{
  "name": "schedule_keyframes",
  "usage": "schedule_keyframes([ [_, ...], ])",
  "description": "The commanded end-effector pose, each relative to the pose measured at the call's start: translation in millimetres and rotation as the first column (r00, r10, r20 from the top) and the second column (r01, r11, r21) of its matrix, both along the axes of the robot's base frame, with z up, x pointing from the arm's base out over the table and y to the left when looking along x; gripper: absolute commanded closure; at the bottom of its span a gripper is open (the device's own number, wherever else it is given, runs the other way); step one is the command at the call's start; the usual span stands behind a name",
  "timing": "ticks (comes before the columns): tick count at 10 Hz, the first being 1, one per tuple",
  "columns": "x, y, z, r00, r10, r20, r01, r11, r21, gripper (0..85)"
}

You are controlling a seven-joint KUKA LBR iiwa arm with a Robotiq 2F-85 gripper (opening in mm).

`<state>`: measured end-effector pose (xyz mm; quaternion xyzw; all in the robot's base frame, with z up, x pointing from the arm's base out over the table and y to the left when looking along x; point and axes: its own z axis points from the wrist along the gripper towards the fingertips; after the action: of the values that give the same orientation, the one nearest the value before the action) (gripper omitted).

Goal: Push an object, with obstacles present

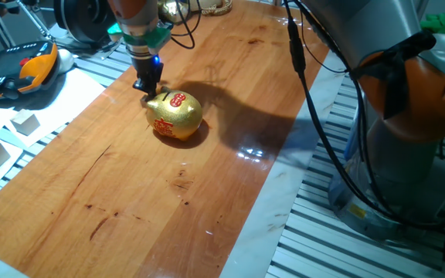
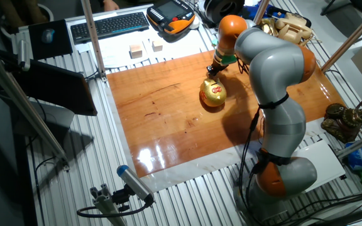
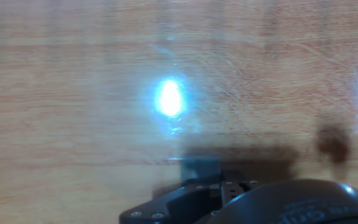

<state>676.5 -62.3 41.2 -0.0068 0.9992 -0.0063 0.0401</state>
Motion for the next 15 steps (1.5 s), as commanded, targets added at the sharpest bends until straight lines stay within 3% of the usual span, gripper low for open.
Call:
schedule_keyframes([
  [1, 0.1, 1.6, 0.6, 1.0, 0.0, 0.0, 0.0, 1.0, 0.002, 85.0],
  [6, 0.6, 16.4, 4.3, 1.0, -0.016, 0.0, 0.016, 1.0, 0.007, 85.0],
  [15, -3.8, 47.4, -4.0, 0.999, -0.035, 0.006, 0.035, 0.999, 0.014, 85.0],
])
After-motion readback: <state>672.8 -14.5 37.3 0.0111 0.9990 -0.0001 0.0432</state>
